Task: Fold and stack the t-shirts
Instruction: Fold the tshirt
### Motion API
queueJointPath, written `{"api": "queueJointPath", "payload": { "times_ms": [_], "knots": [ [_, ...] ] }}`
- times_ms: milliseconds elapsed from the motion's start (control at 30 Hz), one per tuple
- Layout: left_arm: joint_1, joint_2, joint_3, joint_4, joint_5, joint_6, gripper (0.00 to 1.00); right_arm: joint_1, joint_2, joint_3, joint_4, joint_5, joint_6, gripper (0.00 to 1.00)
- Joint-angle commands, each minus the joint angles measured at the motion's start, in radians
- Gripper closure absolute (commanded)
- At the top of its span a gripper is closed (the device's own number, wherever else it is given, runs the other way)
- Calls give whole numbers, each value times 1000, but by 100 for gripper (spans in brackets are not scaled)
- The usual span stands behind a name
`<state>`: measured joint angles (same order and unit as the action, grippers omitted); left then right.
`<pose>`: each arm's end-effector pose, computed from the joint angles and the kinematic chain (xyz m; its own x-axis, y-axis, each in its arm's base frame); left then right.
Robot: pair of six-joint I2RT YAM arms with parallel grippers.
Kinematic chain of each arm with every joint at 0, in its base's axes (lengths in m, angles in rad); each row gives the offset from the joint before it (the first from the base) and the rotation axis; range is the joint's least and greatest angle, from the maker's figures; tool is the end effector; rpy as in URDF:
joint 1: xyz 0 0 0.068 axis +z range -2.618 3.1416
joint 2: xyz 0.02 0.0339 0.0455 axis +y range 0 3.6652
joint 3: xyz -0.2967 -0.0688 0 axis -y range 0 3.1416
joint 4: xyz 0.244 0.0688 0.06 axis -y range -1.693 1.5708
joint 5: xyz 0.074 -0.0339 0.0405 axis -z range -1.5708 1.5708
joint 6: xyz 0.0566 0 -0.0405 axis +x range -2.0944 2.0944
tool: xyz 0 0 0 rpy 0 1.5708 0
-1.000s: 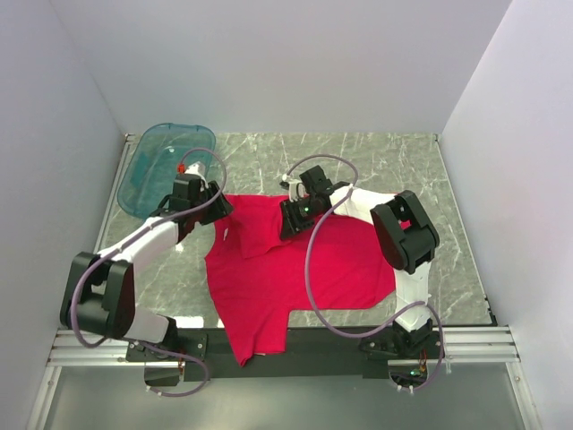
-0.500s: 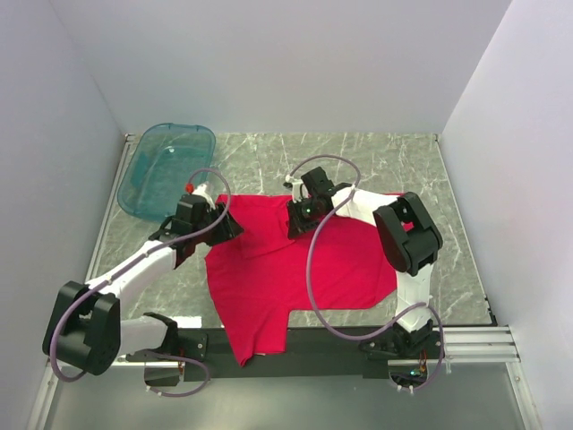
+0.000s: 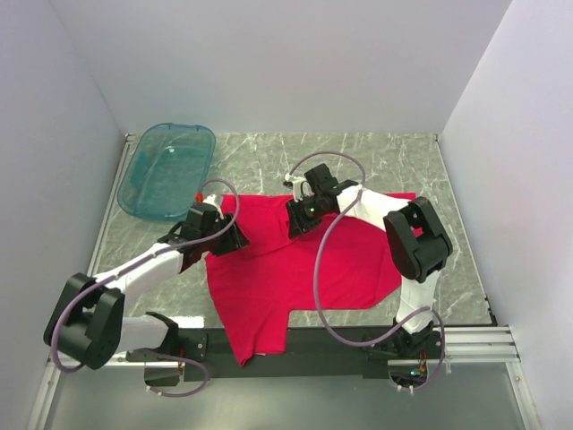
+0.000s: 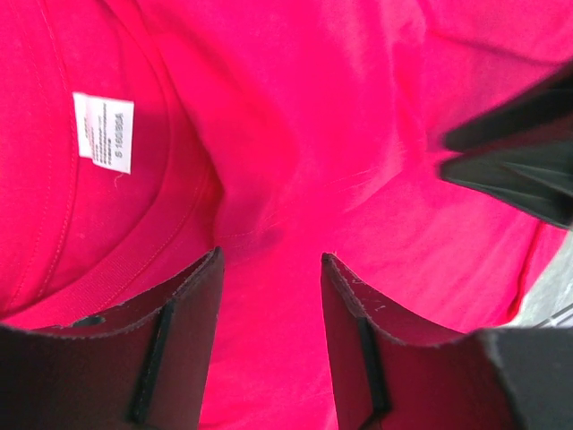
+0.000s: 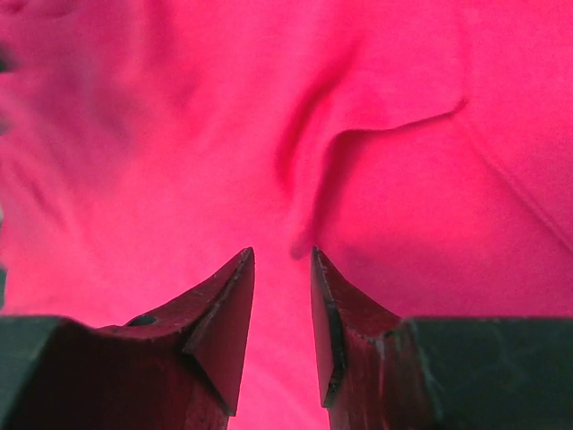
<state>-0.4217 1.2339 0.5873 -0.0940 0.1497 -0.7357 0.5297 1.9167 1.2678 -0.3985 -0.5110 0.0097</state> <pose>0.2235 -0.1095 0.2067 -0.7954 -0.3705 -0.4796 -0.0386 0.8208 -0.5699 0.3424 0.2325 0.1861 -0.7537 -0.4315 -0.4957 -0.6444 0.6334 0.4284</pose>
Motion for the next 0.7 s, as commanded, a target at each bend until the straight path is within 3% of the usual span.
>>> {"api": "queueJointPath", "payload": {
  "times_ms": [0, 400, 667],
  "knots": [
    [-15, 44, -7, 19, -2, -17, 47, -11, -88, 19, -37, -93, -105, 61],
    [-48, 117, -17, 25, -24, -5, 50, -34, -107, 13, -36, -141, -114, 60],
    [-55, 174, -9, 56, -41, -4, 57, -68, -125, -1, -26, -167, -106, 60]
  ]
}}
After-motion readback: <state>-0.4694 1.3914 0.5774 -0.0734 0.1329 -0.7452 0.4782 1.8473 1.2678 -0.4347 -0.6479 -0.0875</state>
